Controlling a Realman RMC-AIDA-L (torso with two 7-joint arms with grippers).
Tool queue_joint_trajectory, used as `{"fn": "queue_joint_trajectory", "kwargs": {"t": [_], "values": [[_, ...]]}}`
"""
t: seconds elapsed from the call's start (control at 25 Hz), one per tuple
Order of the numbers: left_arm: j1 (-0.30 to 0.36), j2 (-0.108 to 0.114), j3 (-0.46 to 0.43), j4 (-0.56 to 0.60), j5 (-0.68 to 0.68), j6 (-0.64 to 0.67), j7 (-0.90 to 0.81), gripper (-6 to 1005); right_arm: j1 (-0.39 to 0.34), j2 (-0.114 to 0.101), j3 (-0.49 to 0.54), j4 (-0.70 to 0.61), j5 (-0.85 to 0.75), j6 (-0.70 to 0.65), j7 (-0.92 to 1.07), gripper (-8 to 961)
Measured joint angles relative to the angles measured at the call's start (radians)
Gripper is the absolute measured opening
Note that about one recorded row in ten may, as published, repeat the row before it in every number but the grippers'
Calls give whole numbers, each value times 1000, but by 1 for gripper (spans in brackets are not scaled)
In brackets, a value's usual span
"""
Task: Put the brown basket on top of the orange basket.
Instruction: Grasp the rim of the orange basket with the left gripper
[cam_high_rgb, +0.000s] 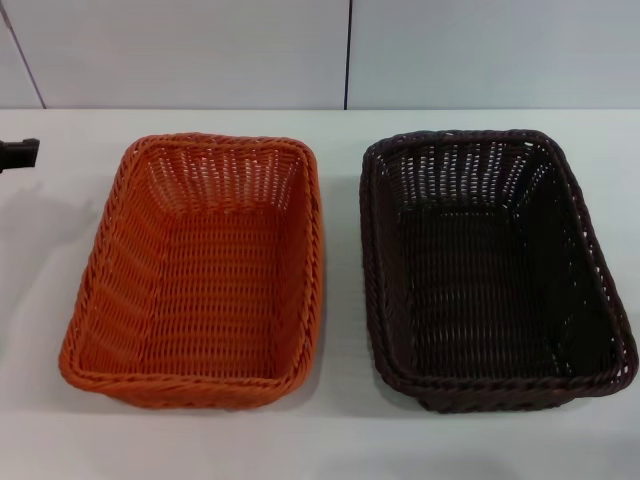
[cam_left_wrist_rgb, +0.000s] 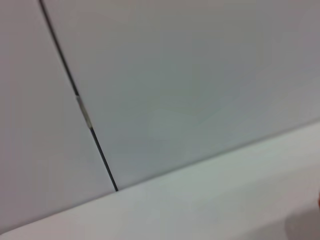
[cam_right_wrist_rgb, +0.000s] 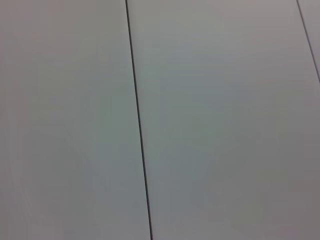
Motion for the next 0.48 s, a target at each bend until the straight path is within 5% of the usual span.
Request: {"fn": "queue_joint_trajectory", "kwargs": {"t": [0.24, 0.48], "values": [[-38, -3, 28, -144, 139, -244, -63, 841, -8, 0, -1, 0, 0, 0, 0, 812], [-107, -5, 79, -156, 292, -401, -202, 840, -12, 1, -2, 5, -1, 0, 0, 813]]}}
